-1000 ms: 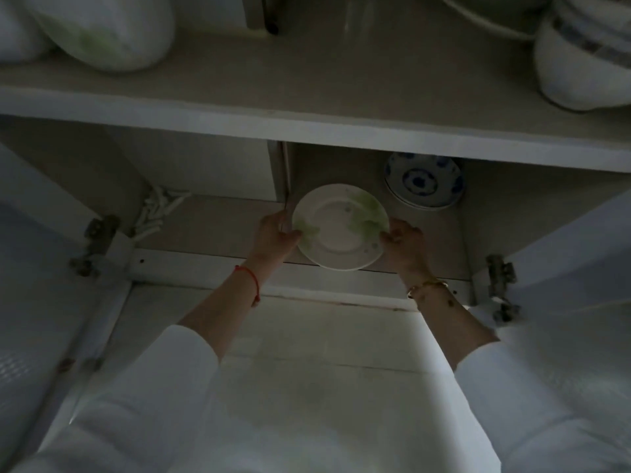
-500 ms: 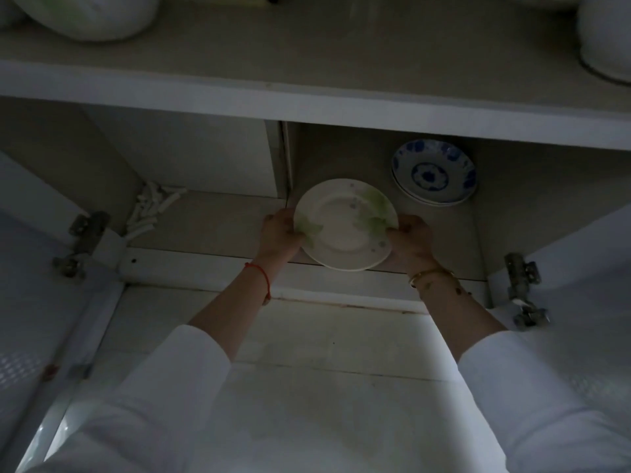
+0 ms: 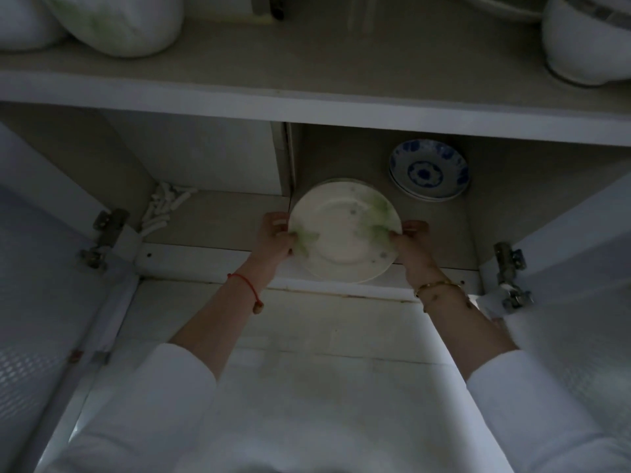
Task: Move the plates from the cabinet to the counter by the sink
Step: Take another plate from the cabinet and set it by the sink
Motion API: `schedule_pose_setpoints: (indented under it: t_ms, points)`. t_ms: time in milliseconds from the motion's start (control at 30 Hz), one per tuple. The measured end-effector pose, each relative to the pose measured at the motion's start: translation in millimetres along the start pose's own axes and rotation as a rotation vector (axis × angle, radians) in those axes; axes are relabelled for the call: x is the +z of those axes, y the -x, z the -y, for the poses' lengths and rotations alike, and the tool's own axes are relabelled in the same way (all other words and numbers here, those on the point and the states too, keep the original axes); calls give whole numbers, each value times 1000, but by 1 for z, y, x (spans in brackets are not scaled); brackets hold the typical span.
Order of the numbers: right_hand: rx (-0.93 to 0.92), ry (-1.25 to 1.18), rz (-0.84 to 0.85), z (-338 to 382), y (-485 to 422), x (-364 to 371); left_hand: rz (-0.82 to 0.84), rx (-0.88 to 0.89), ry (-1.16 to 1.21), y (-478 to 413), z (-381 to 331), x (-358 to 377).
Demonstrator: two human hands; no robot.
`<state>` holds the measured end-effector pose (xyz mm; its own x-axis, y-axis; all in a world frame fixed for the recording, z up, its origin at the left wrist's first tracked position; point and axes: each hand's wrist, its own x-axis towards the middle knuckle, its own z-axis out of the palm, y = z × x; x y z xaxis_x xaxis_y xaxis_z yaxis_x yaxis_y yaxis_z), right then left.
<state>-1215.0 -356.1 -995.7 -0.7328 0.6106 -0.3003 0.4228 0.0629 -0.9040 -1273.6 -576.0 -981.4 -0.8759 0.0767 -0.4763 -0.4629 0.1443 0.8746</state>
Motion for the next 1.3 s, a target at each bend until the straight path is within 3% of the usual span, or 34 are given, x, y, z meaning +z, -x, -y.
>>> schedule_pose_setpoints:
  t_ms: [133,267,533,667,867,1000,1300]
  points:
    - [8,-2,-7,15,40,-15,13,31,65,39,-13,-13]
    - [147,-3,7,44,87,-38,10,6,26,92,-39,-27]
    - [271,-1,49,138,187,-105,20,-69,-22,223,-121,-49]
    - [289,40,-16,199,235,-136,-3,-40,-14,287,-169,-55]
    - [294,-23,-36,317,322,-201,-3,-24,-46,383,-269,-66]
    - [285,-128,-148,388,382,-245,38,-6,-79,443,-342,-68]
    - [228,-353,-345,529,457,-331,265,137,-105,522,-503,-50]
